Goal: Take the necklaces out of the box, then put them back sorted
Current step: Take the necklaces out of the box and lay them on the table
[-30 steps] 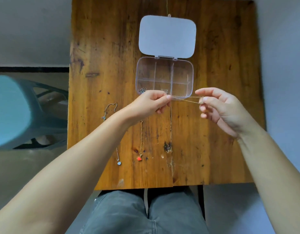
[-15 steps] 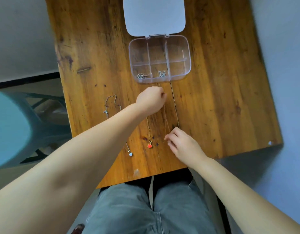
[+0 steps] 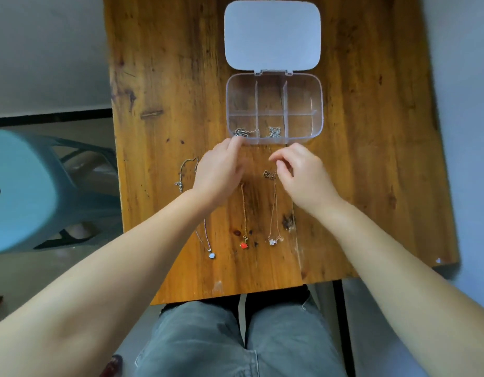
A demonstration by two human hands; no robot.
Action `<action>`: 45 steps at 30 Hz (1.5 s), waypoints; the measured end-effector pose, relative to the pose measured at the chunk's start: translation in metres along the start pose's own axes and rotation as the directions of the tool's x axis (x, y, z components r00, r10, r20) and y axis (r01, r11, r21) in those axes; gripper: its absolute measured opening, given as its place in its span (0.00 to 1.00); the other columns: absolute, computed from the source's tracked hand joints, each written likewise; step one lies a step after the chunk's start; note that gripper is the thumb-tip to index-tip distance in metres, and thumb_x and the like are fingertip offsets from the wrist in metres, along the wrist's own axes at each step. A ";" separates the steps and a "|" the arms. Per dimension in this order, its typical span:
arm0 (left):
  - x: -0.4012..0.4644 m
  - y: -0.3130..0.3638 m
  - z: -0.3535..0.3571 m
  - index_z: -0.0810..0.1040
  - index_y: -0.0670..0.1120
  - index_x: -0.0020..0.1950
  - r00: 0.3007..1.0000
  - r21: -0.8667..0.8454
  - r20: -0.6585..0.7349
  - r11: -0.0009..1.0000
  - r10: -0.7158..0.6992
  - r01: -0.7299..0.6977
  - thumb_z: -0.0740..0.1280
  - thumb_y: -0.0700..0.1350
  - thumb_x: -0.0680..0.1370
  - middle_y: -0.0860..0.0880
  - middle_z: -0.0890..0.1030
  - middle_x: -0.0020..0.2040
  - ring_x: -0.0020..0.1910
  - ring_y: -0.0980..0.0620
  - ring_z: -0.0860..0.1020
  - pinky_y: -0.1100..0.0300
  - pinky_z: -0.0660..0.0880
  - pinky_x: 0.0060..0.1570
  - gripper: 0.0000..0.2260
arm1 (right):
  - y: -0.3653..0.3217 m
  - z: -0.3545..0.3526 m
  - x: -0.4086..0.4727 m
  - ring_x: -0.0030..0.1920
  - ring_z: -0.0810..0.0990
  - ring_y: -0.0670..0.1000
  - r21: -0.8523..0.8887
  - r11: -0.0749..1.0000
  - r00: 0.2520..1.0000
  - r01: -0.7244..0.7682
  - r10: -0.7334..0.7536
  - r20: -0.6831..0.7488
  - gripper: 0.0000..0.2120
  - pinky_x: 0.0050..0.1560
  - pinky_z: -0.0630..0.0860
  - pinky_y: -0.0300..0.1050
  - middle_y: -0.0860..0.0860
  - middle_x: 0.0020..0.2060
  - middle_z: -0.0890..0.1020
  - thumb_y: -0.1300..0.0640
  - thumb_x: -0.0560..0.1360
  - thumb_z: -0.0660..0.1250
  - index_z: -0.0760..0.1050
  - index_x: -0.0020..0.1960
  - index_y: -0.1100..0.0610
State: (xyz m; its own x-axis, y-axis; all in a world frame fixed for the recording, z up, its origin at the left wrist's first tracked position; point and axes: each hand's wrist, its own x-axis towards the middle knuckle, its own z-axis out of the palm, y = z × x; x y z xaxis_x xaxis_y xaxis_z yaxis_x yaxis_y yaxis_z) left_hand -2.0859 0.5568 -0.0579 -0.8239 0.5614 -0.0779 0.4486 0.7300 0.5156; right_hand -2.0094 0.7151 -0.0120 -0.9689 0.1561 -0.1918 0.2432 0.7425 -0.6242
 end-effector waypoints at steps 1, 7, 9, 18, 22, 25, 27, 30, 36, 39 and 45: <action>0.000 -0.005 -0.002 0.68 0.43 0.65 0.998 -0.025 -0.031 0.998 -0.051 0.050 0.62 0.41 0.77 0.41 0.78 0.53 0.48 0.39 0.76 0.48 0.75 0.42 0.16 | -0.005 -0.004 0.023 0.52 0.78 0.53 -0.027 0.999 1.000 0.022 -0.022 0.015 0.12 0.51 0.74 0.45 0.54 0.53 0.79 0.63 0.79 0.58 0.78 0.56 0.59; 0.011 -0.013 -0.006 0.64 0.48 0.68 0.992 -0.120 -0.040 0.987 -0.117 0.111 0.63 0.41 0.77 0.46 0.77 0.59 0.54 0.45 0.78 0.48 0.78 0.47 0.20 | -0.030 0.016 0.113 0.60 0.75 0.58 -0.330 0.926 0.908 0.181 -0.029 0.417 0.18 0.59 0.73 0.53 0.57 0.63 0.75 0.62 0.78 0.57 0.72 0.67 0.55; 0.015 -0.012 -0.005 0.67 0.48 0.65 0.989 -0.153 -0.075 0.981 -0.128 0.115 0.63 0.41 0.77 0.46 0.79 0.56 0.51 0.45 0.79 0.51 0.77 0.45 0.16 | -0.034 0.023 0.125 0.52 0.78 0.57 -0.382 0.901 0.873 0.206 0.008 0.488 0.15 0.49 0.76 0.51 0.57 0.58 0.78 0.61 0.77 0.59 0.74 0.63 0.56; 0.021 -0.008 -0.006 0.69 0.46 0.60 0.975 -0.171 -0.110 0.970 -0.192 0.172 0.63 0.40 0.78 0.46 0.80 0.51 0.48 0.46 0.78 0.51 0.78 0.44 0.11 | -0.036 0.006 0.138 0.38 0.76 0.46 -0.265 0.929 0.727 0.257 -0.006 0.686 0.09 0.33 0.67 0.38 0.50 0.42 0.80 0.59 0.76 0.63 0.78 0.54 0.56; 0.023 -0.002 -0.012 0.71 0.44 0.61 0.968 -0.075 -0.105 0.972 -0.230 0.223 0.62 0.39 0.76 0.42 0.76 0.52 0.51 0.43 0.74 0.50 0.74 0.45 0.14 | -0.038 -0.018 0.121 0.46 0.76 0.45 -0.155 0.956 0.810 0.248 -0.117 0.574 0.10 0.43 0.70 0.35 0.47 0.46 0.79 0.60 0.76 0.65 0.80 0.55 0.55; 0.022 0.018 -0.023 0.73 0.42 0.61 0.979 -0.124 -0.158 0.986 -0.132 0.113 0.63 0.39 0.74 0.41 0.74 0.56 0.55 0.44 0.71 0.52 0.72 0.51 0.16 | -0.035 -0.043 0.096 0.42 0.79 0.42 0.026 0.985 0.888 0.172 -0.166 0.428 0.09 0.44 0.74 0.30 0.46 0.44 0.80 0.60 0.76 0.66 0.80 0.55 0.54; 0.021 0.041 -0.029 0.73 0.44 0.63 0.997 -0.367 -0.035 0.929 -0.064 0.047 0.64 0.39 0.74 0.44 0.73 0.62 0.62 0.48 0.69 0.57 0.68 0.59 0.17 | -0.031 -0.065 0.076 0.40 0.82 0.42 0.201 0.974 0.926 0.104 -0.169 0.339 0.08 0.42 0.78 0.30 0.45 0.43 0.82 0.58 0.76 0.67 0.79 0.54 0.53; 0.021 0.069 -0.033 0.79 0.45 0.54 0.970 -0.637 0.238 0.748 -0.043 0.189 0.63 0.45 0.78 0.55 0.80 0.51 0.49 0.62 0.75 0.67 0.69 0.50 0.08 | -0.012 -0.096 0.045 0.39 0.83 0.42 0.373 0.927 0.981 0.039 -0.106 0.162 0.07 0.39 0.76 0.29 0.45 0.44 0.84 0.56 0.76 0.67 0.77 0.53 0.54; 0.032 0.095 -0.015 0.76 0.41 0.38 0.934 -0.657 0.354 0.699 -0.045 0.283 0.61 0.52 0.79 0.51 0.78 0.31 0.26 0.60 0.69 0.70 0.68 0.31 0.17 | 0.060 -0.100 -0.021 0.40 0.84 0.46 0.607 0.738 0.920 -0.296 0.392 -0.027 0.04 0.32 0.75 0.35 0.48 0.41 0.87 0.56 0.76 0.66 0.78 0.44 0.49; 0.040 0.102 0.000 0.73 0.45 0.35 0.909 -0.626 0.411 0.703 -0.072 0.339 0.61 0.52 0.79 0.54 0.74 0.26 0.24 0.61 0.69 0.73 0.68 0.30 0.16 | 0.086 -0.073 -0.058 0.40 0.82 0.46 0.798 0.408 0.773 -0.444 0.625 0.111 0.05 0.31 0.75 0.35 0.48 0.40 0.85 0.58 0.75 0.68 0.79 0.42 0.51; 0.050 0.114 0.040 0.71 0.46 0.33 0.873 -0.395 0.475 0.859 -0.113 0.326 0.61 0.52 0.79 0.52 0.71 0.27 0.26 0.56 0.68 0.60 0.68 0.32 0.16 | 0.091 -0.024 -0.107 0.30 0.80 0.45 0.848 -0.202 0.503 -0.489 0.729 0.464 0.04 0.31 0.77 0.36 0.50 0.29 0.82 0.58 0.74 0.71 0.81 0.46 0.58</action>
State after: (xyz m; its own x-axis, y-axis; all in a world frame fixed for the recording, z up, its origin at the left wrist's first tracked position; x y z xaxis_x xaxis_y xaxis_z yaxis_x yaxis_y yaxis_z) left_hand -2.0617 0.6838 -0.0368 -0.6053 0.5930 -0.5310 -0.0200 0.6556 0.7549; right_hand -1.8847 0.7810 -0.0301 -0.2895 0.3178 -0.9029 0.4635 -0.7788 -0.4228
